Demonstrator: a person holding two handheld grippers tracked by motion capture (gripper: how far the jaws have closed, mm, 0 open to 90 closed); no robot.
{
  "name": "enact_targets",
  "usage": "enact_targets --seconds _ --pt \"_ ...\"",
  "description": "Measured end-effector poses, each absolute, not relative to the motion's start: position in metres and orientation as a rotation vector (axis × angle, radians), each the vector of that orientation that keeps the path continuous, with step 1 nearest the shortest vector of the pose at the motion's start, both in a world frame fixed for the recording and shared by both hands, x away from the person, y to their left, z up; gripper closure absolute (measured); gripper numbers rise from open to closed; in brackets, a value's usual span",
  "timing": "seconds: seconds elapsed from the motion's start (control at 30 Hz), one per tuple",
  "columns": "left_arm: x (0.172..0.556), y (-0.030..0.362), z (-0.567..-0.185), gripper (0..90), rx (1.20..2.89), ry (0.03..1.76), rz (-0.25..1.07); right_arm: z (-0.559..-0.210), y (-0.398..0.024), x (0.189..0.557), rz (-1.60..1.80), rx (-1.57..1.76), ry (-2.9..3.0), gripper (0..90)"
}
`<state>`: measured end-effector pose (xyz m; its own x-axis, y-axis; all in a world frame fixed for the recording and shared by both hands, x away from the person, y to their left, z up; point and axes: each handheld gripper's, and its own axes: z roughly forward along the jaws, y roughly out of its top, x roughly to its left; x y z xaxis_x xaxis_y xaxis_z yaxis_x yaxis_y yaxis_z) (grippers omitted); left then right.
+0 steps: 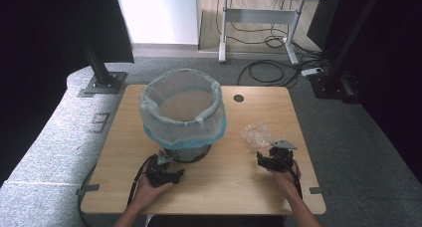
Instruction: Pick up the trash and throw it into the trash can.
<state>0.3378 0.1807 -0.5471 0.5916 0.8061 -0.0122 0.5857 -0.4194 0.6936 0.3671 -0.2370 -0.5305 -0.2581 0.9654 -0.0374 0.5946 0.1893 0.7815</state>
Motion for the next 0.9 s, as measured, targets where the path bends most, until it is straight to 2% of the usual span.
enact_targets --seconds 0.6,0.8,0.9 --pt "0.338 0.179 -0.547 19.4 2.158 1.092 0.425 -0.537 -0.23 0.379 0.925 1.433 1.935 24.2" --pt "0.338 0.179 -0.547 19.4 2.158 1.091 0.425 -0.538 -0.223 0.386 0.954 1.417 1.959 32.2" --pt "0.338 0.179 -0.547 19.4 2.159 1.091 0.424 -0.538 -0.22 0.389 0.968 1.406 1.978 41.2"
